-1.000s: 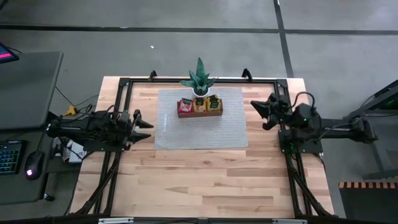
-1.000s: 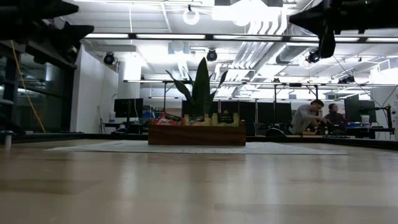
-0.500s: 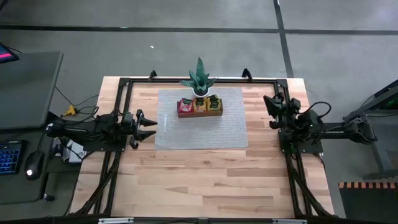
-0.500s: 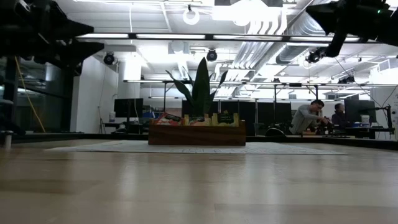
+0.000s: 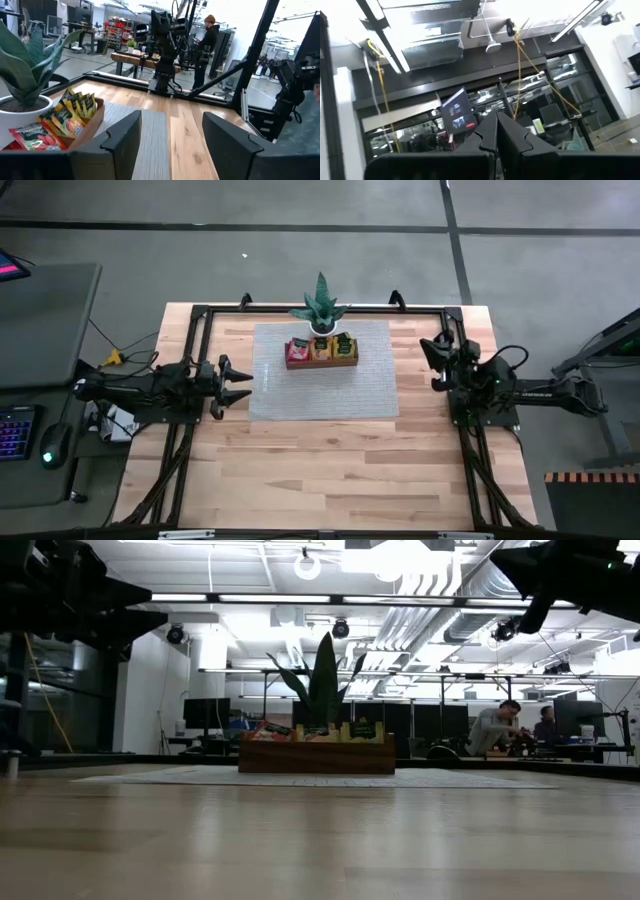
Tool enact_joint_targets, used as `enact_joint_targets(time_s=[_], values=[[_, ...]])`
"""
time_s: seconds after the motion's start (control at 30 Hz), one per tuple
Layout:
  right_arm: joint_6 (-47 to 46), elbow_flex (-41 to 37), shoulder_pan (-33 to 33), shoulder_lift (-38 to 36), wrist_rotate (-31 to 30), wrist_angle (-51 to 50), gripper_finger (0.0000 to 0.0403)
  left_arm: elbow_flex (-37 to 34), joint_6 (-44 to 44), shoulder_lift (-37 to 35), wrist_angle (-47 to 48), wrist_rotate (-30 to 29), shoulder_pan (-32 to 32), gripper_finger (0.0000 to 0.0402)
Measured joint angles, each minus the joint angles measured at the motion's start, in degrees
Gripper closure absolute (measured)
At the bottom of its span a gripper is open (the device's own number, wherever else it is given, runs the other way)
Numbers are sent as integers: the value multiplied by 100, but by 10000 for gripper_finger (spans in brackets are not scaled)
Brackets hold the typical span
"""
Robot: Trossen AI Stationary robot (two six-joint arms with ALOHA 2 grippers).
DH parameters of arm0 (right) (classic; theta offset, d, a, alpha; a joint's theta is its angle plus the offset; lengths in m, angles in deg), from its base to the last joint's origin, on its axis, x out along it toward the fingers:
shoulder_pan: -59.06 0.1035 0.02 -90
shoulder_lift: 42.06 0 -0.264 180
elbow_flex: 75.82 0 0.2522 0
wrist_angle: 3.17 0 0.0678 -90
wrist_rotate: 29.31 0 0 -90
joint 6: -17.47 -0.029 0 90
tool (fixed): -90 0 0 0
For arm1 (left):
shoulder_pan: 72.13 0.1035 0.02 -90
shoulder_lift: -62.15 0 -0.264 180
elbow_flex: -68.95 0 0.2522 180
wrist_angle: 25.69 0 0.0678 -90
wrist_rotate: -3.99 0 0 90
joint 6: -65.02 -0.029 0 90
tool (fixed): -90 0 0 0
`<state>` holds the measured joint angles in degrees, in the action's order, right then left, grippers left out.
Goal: Pick & Place Tea
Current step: Return to Home Position
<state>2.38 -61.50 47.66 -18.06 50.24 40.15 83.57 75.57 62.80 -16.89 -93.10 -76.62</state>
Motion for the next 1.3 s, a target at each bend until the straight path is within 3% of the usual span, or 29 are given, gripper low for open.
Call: enact_joint_targets(time_s=[0.1, 0.53, 0.7, 0.9, 1.17, 1.3], values=[[-78, 0, 21, -10, 106, -197, 403, -2, -5, 0, -1, 2, 0, 192], [-751, 0, 193, -8, 174, -2965, 403, -7, -175, 2, 308, 2, 0, 192], [-780, 0, 316, -73, 324, -3270, 403, -9, -175, 2, 303, 0, 0, 192], [-473, -2, 467, -777, 331, -3426, 403, -9, -189, -2, 300, -7, 0, 192], [-426, -2, 472, -2334, 310, -4914, 403, -9, -413, -2, 297, -11, 0, 192], [-390, 0, 472, -2307, 361, -5106, 403, -9, -449, -4, 324, -91, 0, 192]])
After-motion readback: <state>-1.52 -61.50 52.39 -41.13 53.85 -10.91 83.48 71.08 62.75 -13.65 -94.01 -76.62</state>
